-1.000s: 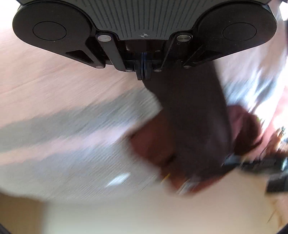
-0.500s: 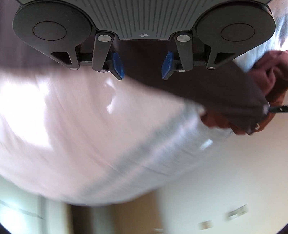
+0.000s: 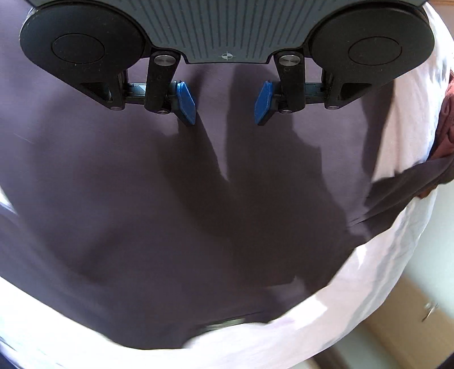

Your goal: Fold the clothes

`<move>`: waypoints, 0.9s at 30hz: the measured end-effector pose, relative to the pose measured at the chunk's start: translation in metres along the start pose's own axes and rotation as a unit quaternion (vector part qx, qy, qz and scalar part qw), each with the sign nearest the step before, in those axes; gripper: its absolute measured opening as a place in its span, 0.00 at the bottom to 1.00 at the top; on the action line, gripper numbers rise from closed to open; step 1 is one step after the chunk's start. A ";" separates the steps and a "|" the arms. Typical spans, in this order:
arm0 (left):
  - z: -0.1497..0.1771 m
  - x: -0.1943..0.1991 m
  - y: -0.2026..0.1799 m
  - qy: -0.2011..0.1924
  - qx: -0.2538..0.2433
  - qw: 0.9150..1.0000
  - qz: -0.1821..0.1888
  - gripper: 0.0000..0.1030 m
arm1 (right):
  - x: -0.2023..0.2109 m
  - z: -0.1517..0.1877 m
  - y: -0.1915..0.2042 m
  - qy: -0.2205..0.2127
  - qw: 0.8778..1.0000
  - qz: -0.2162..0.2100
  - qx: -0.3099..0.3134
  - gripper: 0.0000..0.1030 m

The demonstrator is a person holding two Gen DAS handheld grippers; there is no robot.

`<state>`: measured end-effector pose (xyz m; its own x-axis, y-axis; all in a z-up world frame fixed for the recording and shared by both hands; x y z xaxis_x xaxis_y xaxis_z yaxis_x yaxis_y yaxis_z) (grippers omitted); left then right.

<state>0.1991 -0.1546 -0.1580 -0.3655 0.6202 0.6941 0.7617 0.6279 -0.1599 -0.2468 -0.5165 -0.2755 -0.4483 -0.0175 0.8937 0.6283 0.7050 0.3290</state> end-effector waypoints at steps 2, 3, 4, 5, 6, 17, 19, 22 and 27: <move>-0.002 -0.017 -0.058 0.009 -0.025 0.999 0.029 0.12 | 0.020 0.007 -0.029 -0.005 1.000 0.020 0.001 0.49; -0.003 -0.025 -0.087 0.013 -0.038 0.998 0.044 0.14 | 0.032 0.007 -0.044 -0.015 1.000 0.025 0.002 0.49; -0.002 -0.034 -0.118 0.019 -0.050 0.997 0.057 0.16 | 0.046 0.006 -0.061 -0.032 0.999 0.026 0.002 0.49; 0.000 -0.043 -0.149 0.027 -0.062 0.995 0.070 0.17 | 0.060 0.003 -0.078 -0.049 0.998 0.036 0.003 0.49; 0.003 -0.052 -0.180 0.034 -0.075 0.993 0.083 0.17 | 0.074 0.000 -0.096 -0.067 0.996 0.058 0.005 0.49; 0.025 -0.129 -0.456 0.083 -0.198 0.952 0.218 0.23 | 0.080 -0.044 -0.217 -0.059 0.987 0.119 0.093 0.70; 0.026 -0.134 -0.477 0.090 -0.222 0.945 0.224 0.23 | 0.079 -0.045 -0.222 -0.070 0.985 0.126 0.098 0.46; 0.028 -0.145 -0.496 0.103 -0.246 0.938 0.223 0.23 | 0.119 -0.032 -0.241 -0.132 0.983 0.120 0.042 0.00; 0.035 -0.163 -0.508 0.128 -0.265 0.930 0.222 0.23 | 0.220 0.018 -0.308 -0.311 0.920 0.177 -0.161 0.00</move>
<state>-0.1469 -0.5582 -0.2140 0.1344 0.5888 0.7970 0.9886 -0.0241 -0.1489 -0.5501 -0.7244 -0.1856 -0.3942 0.6520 0.6477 0.9155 0.3401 0.2148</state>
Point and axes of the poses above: each gripper's, at about its wrist camera, not at the fingertips, and x roughly against the way its jaws point, y to its left, z to its underside, the point moved 2 cm from there along -x, roughly the way its jaws point, and after that the axes turned 4 degrees about y, right-handed, at the moved point
